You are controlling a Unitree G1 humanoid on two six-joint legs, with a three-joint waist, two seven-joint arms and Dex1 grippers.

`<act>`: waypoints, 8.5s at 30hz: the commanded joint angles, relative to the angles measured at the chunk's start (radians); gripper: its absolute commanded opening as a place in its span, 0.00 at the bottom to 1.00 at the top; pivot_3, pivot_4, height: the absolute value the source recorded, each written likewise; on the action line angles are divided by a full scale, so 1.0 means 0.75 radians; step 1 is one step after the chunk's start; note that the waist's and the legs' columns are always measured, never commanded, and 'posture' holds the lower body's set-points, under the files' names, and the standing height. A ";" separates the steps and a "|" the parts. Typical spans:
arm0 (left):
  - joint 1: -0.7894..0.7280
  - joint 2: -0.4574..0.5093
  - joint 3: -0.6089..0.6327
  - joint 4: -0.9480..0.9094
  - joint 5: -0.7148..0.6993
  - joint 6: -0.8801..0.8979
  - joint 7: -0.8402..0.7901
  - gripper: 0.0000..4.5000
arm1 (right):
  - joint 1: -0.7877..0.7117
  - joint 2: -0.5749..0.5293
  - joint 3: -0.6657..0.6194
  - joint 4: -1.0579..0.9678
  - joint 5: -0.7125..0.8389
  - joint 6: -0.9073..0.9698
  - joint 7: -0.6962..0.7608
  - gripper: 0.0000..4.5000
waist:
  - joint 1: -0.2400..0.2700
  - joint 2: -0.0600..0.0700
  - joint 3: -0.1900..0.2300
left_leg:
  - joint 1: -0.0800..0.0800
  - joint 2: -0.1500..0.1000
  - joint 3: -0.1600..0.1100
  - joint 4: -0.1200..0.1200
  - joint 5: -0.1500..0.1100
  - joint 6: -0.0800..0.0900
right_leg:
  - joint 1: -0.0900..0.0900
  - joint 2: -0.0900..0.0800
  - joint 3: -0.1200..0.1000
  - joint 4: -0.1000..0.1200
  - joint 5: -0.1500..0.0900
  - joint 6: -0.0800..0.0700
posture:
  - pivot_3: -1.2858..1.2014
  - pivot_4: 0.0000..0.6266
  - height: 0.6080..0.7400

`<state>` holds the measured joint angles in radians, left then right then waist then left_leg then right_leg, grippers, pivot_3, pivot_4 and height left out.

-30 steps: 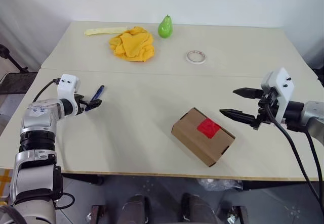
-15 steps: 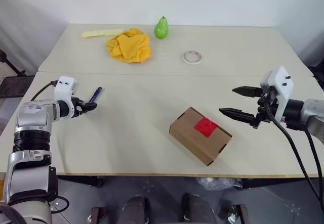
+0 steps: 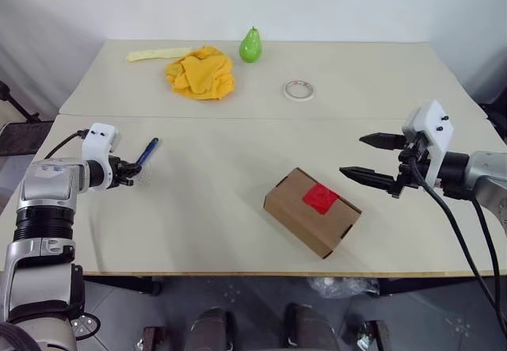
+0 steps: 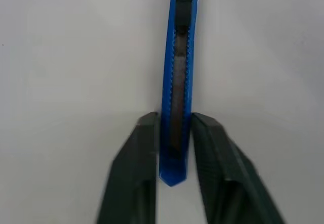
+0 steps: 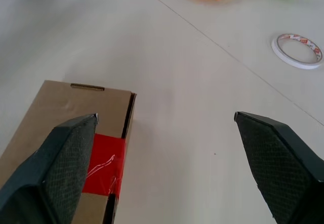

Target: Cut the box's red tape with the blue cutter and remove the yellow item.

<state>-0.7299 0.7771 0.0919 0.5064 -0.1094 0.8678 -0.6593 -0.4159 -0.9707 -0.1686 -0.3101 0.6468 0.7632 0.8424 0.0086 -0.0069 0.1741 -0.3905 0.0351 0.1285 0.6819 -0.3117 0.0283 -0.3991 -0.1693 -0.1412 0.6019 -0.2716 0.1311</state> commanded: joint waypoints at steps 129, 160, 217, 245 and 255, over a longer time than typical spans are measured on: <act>0.193 -0.389 -0.232 -0.273 0.363 -1.828 0.235 0.09 | -1.105 0.844 0.243 0.706 -0.292 0.850 -0.173 1.00 | -0.055 -0.002 0.000 | -0.020 0.015 0.041 0.003 -0.006 -0.007 | -0.048 0.007 0.009 0.026 -0.002 -0.009 | 0.52 0.24 1.00; 0.252 -0.265 -0.091 -0.409 -0.050 -1.000 -0.160 0.76 | -1.056 0.667 0.131 0.440 -0.169 0.843 -0.197 0.03 | -0.059 -0.002 0.000 | -0.021 0.015 0.041 0.002 -0.006 -0.007 | -0.050 0.008 0.009 0.026 -0.001 -0.009 | 0.52 0.24 1.00; 0.049 -0.518 -0.590 -0.837 -0.322 -0.186 -0.254 0.00 | 0.021 -0.123 -0.467 -0.449 1.303 0.790 -1.240 0.03 | 0.019 -0.006 0.002 | -0.018 0.014 0.030 0.004 -0.005 -0.004 | -0.039 0.009 0.012 0.011 0.000 -0.009 | 0.52 0.24 1.00; 0.028 -0.545 -0.607 -0.821 -0.278 -0.165 -0.295 0.00 | 0.391 -0.446 -0.400 -0.494 1.514 0.367 -1.362 0.03 | 0.024 -0.006 0.003 | -0.018 0.014 0.029 0.005 -0.005 -0.003 | -0.038 0.009 0.012 0.010 0.001 -0.009 | 0.52 0.24 1.00; -0.012 -0.551 -0.634 -0.816 -0.265 -0.059 -0.270 0.00 | 0.457 -0.590 -0.429 -0.481 1.646 0.373 -1.364 0.03 | 0.024 -0.007 0.002 | -0.018 0.014 0.029 0.005 -0.005 -0.003 | -0.037 0.009 0.011 0.010 0.001 -0.009 | 0.52 0.24 1.00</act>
<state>-0.7309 0.3683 -0.3654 -0.1029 -0.3212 0.7969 -0.8693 -0.0727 -1.3888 -0.4658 -0.6617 1.8374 1.0474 -0.1878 0.0269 -0.0118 0.1759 -0.4039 0.0458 0.1499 0.6861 -0.3154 0.0262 -0.4269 -0.1626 -0.1326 0.6095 -0.2712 0.1244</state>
